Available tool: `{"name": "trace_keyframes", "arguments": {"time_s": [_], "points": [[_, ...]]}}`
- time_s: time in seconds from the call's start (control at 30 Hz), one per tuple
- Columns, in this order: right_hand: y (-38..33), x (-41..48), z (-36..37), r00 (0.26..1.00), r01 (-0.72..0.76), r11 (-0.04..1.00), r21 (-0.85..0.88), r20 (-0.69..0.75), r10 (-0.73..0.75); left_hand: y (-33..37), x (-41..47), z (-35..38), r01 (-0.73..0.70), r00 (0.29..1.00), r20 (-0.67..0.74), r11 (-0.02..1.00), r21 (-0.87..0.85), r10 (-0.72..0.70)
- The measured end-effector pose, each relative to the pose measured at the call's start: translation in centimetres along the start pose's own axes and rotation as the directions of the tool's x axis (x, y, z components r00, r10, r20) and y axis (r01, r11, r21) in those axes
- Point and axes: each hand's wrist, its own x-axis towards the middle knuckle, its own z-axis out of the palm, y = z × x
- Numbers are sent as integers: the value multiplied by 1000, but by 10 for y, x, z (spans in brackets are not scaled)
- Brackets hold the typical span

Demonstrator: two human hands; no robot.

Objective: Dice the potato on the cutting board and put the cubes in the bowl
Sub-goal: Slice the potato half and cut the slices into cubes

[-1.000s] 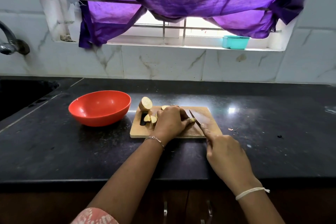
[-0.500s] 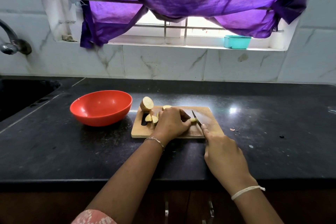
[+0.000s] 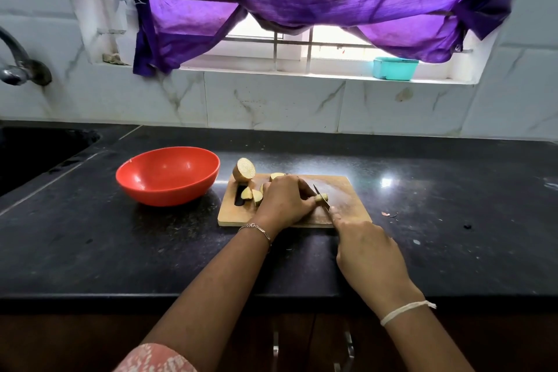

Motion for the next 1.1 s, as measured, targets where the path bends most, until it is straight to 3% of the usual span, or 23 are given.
{"name": "trace_keyframes", "arguments": {"time_s": [0.27, 0.57, 0.87, 1.1], "points": [[-17, 1, 1, 998, 50, 989, -137, -16, -53, 3, -6, -2, -6, 1000, -22, 1000, 21, 6], [-1, -8, 2, 996, -79, 981, 176, -36, 87, 3, -10, -5, 8, 998, -61, 999, 34, -6], [-4, -4, 6, 999, 7, 1000, 29, -47, -6, 3, -7, -5, 24, 999, -37, 998, 58, -22], [-1, 8, 3, 1000, -8, 994, 107, 7, 8, 1, -7, -5, 18, 1000, -26, 997, 69, -17]]}}
